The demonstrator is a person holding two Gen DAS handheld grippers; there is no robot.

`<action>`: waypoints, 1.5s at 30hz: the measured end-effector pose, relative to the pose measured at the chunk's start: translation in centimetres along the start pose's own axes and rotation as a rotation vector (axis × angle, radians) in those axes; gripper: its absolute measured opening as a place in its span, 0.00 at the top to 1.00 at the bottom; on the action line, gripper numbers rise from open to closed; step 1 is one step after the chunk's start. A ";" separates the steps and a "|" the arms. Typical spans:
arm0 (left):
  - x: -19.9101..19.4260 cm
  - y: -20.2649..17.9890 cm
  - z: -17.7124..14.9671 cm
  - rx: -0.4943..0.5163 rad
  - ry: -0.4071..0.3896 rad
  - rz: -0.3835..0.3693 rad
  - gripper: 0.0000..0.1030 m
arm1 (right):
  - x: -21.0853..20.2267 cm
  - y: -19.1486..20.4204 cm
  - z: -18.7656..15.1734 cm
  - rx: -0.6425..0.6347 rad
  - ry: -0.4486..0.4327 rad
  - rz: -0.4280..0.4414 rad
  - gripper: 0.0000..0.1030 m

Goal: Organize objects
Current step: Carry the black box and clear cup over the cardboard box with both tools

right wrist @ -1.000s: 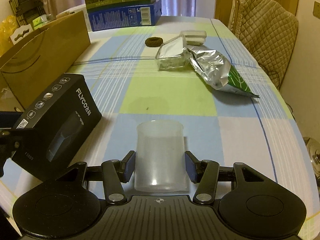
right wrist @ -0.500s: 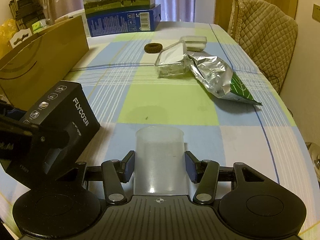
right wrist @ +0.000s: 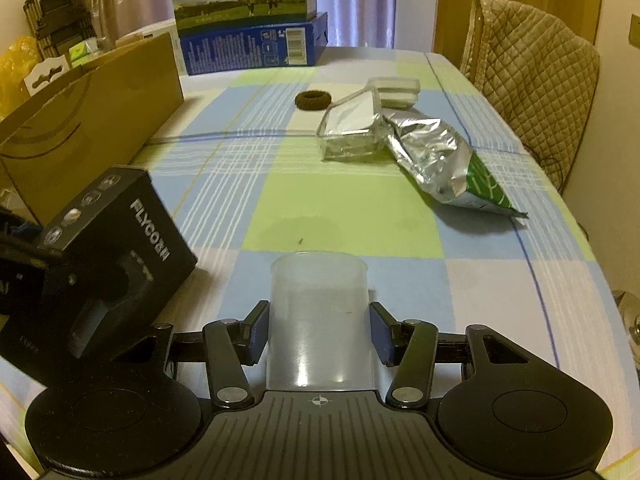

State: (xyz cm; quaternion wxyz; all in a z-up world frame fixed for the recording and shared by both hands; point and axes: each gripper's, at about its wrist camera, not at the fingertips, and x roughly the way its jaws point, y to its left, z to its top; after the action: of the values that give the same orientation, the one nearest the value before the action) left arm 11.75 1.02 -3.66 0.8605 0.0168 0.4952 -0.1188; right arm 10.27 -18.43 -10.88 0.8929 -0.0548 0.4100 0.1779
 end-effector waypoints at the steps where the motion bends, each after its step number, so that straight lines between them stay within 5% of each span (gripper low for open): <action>1: -0.3 0.0 -0.1 -0.001 -0.004 0.001 0.63 | -0.3 0.0 0.1 0.003 -0.006 -0.002 0.52; 26: -8.4 -0.8 -2.5 -0.036 -0.130 0.011 0.63 | -9.5 2.5 0.3 0.020 -0.097 0.032 0.52; 45: -13.5 2.7 -2.7 -0.058 -0.198 0.072 0.63 | -10.8 7.3 2.0 -0.046 -0.124 0.120 0.52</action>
State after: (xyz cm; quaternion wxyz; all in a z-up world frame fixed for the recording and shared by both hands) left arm 3.56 6.55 6.29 0.9089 -0.0021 0.4102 -0.0747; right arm 2.59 -14.13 -1.06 0.9028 -0.0394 0.3523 0.2434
